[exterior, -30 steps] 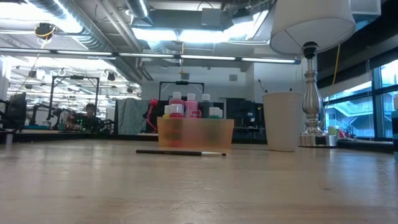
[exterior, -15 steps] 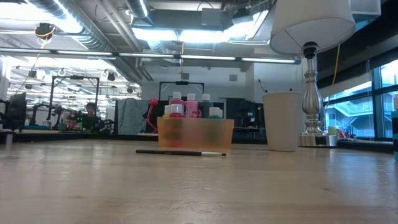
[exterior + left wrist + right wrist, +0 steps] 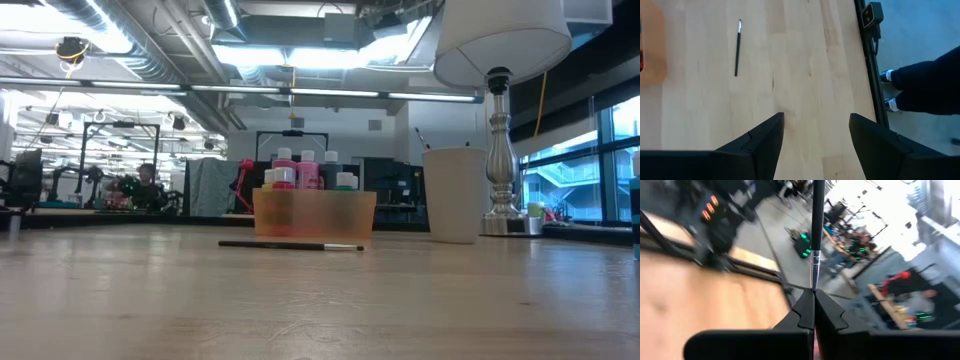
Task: Pick & Place Paint Supplies
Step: Put the black paint brush into the light brown cup
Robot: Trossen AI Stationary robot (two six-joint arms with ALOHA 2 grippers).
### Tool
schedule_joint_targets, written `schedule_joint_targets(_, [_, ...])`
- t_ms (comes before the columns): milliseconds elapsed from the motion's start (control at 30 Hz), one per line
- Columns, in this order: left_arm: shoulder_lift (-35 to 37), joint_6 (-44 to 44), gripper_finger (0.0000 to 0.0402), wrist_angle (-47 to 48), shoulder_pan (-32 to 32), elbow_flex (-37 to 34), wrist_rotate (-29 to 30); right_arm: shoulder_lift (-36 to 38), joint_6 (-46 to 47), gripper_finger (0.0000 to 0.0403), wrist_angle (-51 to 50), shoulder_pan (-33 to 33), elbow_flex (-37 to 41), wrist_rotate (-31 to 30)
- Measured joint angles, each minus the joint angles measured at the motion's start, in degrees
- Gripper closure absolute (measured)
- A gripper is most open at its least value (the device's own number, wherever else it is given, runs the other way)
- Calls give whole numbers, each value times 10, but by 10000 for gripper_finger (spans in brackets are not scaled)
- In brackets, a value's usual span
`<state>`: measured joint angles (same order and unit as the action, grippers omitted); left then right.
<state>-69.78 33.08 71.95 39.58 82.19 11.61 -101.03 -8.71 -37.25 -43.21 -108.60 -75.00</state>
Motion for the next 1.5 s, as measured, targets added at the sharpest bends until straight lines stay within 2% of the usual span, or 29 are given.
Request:
schedule_joint_targets(133, [0,29,180,3,15,0,19,0,-100,403,-3,34,0,-11])
schedule_joint_targets(333, [0,110,180,-2,37,-11,64,0,-311,403,39,77,0,-114])
schedule_joint_targets(467, [-6,204,180,-16,46,-11,116,0,-376,403,22,111,-23,-107])
schedule_joint_targets(600, [-20,276,180,-63,47,-11,175,-1,-410,403,-68,151,-39,-101])
schedule_joint_targets(733, [-49,287,180,-150,47,-11,253,1,-447,403,-172,187,-54,-76])
schedule_joint_targets(867, [-89,256,180,-258,47,-11,324,0,-496,403,-234,218,-54,-40])
schedule_joint_targets(933, [-111,235,180,-313,47,-11,345,4,-505,403,-275,226,-54,-23])
schedule_joint_targets(1033, [-141,209,180,-387,48,-12,363,21,-472,403,-332,233,-54,10])
schedule_joint_targets(1167, [-179,179,180,-461,59,-12,381,62,-455,403,-373,240,-54,16])
schedule_joint_targets(1300, [-195,167,180,-485,65,-12,365,97,-443,403,-425,241,-54,21])
schedule_joint_targets(1433, [-192,165,180,-486,65,-12,377,130,-413,403,-514,255,-54,91])
schedule_joint_targets(1500, [-187,152,180,-488,64,-12,378,145,-396,403,-528,268,-45,101])
